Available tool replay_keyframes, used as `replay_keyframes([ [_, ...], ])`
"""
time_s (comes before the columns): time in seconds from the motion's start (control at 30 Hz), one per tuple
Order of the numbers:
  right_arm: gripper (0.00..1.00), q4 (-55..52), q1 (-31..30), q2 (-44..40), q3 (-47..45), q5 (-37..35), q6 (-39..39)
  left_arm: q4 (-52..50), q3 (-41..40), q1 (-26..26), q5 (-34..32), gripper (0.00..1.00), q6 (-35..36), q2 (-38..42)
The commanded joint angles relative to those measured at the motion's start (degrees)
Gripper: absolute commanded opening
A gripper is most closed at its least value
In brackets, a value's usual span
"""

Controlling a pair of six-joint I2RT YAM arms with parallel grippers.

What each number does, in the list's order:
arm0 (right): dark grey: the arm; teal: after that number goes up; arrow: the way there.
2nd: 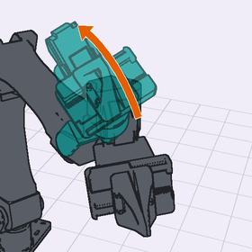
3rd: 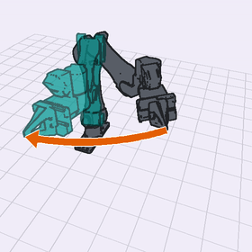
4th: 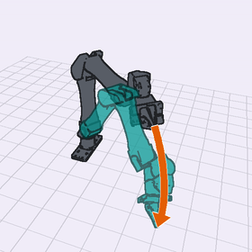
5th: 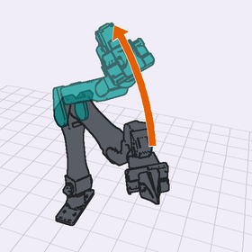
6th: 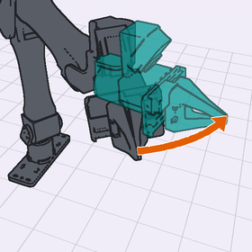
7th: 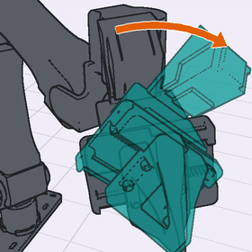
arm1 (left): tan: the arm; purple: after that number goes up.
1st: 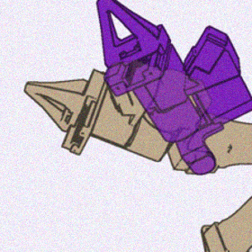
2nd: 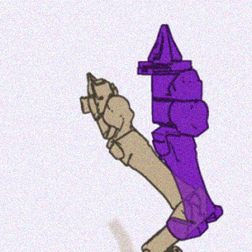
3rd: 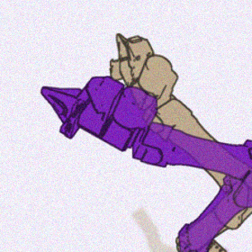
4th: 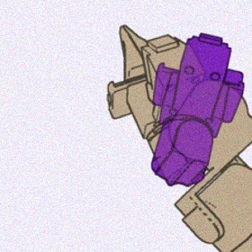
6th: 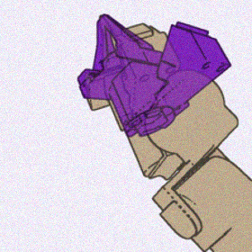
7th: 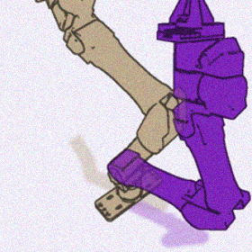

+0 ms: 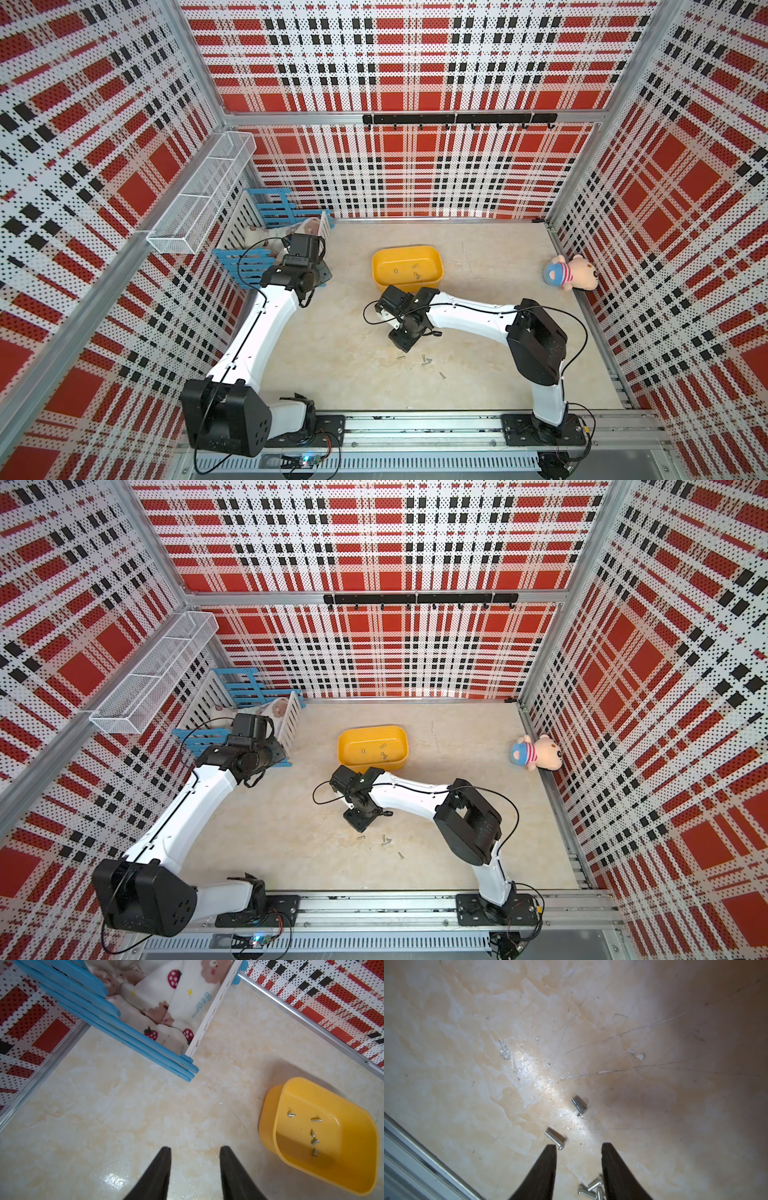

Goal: Put the screws on the desktop into the storage box
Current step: Pick up the screw from the center of the board.

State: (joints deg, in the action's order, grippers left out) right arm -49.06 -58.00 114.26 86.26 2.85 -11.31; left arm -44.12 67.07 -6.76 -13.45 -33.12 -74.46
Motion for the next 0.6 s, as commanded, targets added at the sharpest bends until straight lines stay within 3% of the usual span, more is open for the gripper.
replay_keyframes([
  [0.0,0.41,-0.68,-0.32,1.39,2.19,0.38,1.10,1.38,-1.05,0.52,0.95,0.45,0.45,1.40],
  [0.57,0.42,-0.95,-0.45,5.50,4.95,-0.04,1.03,2.02,-2.12,0.57,1.22,0.45,0.42,1.50],
])
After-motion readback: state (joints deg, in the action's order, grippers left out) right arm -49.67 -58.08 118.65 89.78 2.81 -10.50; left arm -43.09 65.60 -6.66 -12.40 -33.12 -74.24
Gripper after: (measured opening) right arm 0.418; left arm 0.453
